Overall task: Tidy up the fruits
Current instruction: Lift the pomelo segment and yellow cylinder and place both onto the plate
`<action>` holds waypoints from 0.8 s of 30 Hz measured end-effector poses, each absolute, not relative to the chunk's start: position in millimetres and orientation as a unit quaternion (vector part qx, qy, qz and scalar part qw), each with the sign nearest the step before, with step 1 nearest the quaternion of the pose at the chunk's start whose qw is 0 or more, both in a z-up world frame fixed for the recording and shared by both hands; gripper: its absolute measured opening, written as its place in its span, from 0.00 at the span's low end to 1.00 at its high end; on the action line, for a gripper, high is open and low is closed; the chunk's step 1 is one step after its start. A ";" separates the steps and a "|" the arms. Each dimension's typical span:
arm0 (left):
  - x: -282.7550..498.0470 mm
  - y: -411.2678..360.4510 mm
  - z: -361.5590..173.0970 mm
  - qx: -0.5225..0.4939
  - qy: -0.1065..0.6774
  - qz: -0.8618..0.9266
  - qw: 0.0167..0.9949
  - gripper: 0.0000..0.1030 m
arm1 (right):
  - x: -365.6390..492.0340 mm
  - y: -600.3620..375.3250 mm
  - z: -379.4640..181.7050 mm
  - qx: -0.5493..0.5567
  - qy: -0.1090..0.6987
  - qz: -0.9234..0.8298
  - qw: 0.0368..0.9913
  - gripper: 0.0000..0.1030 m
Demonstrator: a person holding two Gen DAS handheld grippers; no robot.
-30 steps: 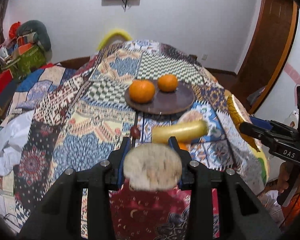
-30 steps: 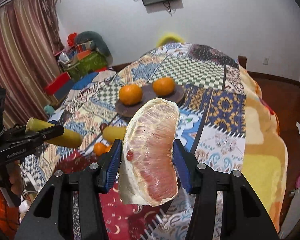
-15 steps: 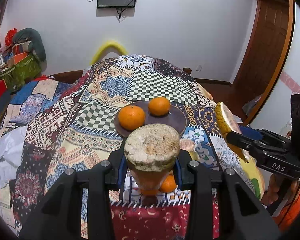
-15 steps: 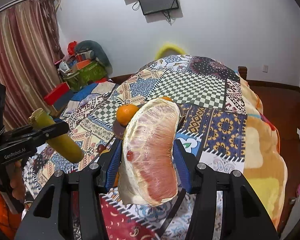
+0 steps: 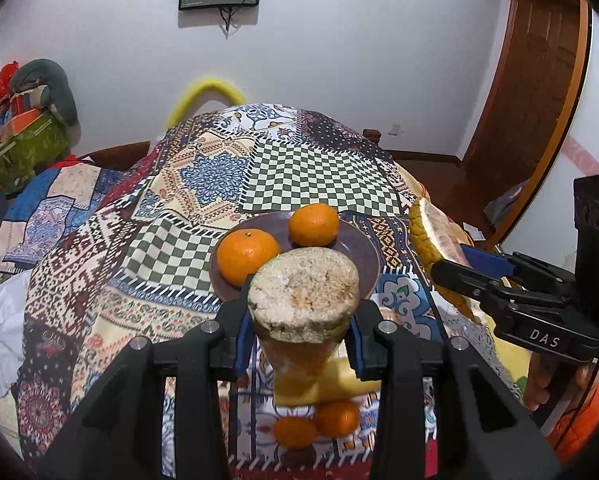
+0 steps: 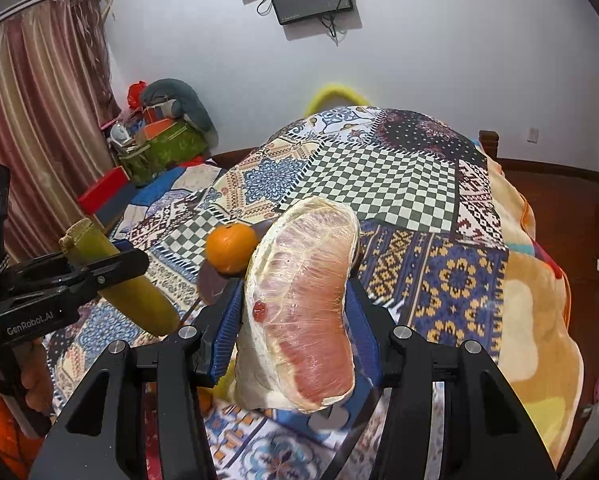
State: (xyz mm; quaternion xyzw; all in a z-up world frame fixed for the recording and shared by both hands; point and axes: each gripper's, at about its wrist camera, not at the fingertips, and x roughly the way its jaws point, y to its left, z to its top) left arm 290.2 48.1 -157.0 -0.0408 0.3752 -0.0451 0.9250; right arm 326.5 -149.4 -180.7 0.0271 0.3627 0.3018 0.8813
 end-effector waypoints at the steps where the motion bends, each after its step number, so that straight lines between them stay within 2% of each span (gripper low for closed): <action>1: 296.2 47.4 -159.3 -0.039 0.377 -0.048 0.924 0.36 | 330.1 -148.3 -181.7 0.026 0.362 0.302 0.882 0.46; 24: 391.5 41.8 -204.3 -0.045 0.427 -0.069 0.901 0.36 | 395.3 -118.8 -211.6 0.016 0.386 0.302 0.871 0.46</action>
